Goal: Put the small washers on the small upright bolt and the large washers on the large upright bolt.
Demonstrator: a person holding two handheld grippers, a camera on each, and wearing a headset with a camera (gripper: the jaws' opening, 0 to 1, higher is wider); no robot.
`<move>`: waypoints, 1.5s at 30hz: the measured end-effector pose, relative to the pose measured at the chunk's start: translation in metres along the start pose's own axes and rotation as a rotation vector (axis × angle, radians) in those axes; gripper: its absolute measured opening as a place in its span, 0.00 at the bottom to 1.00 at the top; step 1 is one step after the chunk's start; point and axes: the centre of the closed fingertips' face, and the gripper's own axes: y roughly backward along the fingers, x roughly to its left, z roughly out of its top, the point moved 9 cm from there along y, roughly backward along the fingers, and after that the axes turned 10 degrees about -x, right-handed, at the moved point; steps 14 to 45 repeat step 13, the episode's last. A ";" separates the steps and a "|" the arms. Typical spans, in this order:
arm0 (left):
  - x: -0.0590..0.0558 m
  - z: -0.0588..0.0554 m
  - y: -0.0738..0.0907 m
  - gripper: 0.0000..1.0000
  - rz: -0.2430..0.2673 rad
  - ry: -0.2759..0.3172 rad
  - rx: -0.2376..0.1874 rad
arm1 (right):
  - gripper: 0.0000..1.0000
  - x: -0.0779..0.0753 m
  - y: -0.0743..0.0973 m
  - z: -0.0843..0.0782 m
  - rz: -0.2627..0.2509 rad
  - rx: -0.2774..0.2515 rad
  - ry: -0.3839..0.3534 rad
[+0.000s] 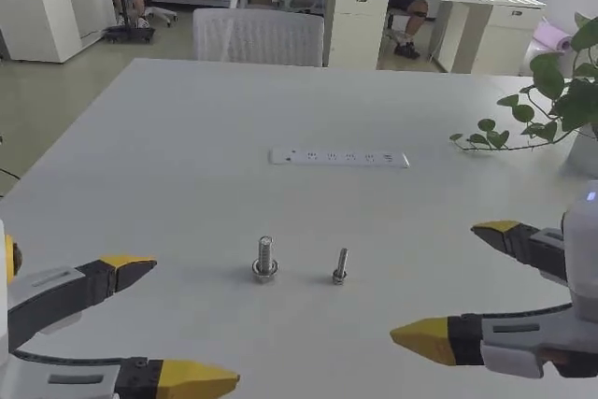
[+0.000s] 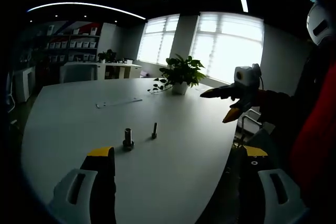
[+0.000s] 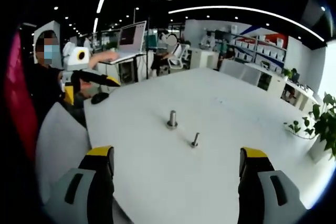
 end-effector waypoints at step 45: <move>0.001 -0.002 -0.002 1.00 -0.002 0.000 0.003 | 1.00 -0.001 0.007 -0.002 -0.025 0.014 0.014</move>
